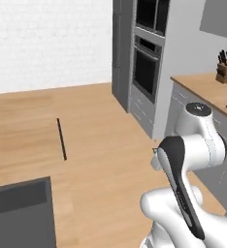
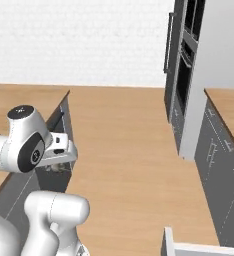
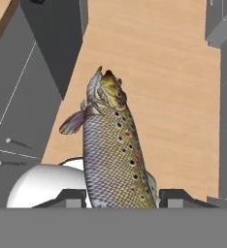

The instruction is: Pick up the knife from the drawer and place it on the cutting board. Then place the meat from the plate to the cutting board.

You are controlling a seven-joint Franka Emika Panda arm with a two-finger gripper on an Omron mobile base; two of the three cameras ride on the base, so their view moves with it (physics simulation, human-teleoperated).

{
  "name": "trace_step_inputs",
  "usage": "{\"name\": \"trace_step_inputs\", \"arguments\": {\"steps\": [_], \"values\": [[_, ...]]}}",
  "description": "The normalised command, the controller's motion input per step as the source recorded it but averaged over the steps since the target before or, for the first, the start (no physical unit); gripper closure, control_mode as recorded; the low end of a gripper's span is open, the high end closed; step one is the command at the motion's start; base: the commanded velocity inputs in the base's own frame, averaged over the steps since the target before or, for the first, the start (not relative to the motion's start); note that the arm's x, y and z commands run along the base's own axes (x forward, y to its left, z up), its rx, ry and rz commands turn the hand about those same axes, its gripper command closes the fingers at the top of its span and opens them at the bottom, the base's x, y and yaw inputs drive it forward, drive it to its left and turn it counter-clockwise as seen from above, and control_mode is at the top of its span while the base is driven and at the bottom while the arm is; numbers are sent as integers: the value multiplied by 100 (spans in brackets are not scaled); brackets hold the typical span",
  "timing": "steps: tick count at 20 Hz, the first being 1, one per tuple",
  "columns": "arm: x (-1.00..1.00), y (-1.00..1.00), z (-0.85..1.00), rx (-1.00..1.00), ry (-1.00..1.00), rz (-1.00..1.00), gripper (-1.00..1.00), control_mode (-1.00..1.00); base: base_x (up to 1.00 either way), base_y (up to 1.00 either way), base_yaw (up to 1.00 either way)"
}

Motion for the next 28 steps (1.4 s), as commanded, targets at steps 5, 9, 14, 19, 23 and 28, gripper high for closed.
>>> {"name": "trace_step_inputs", "arguments": {"steps": [5,9,14,19,23,28], "values": [[0,0,0,0,0,0,100,100,99,0,-37],[0,0,0,0,0,0,100,100,97,-3,-50],[0,0,0,0,0,0,100,100,53,-2,-69],[0,0,0,0,0,0,100,100,34,0,-77],[0,0,0,0,0,0,100,100,56,0,-71],[0,0,0,0,0,0,100,100,92,9,-59]]}}
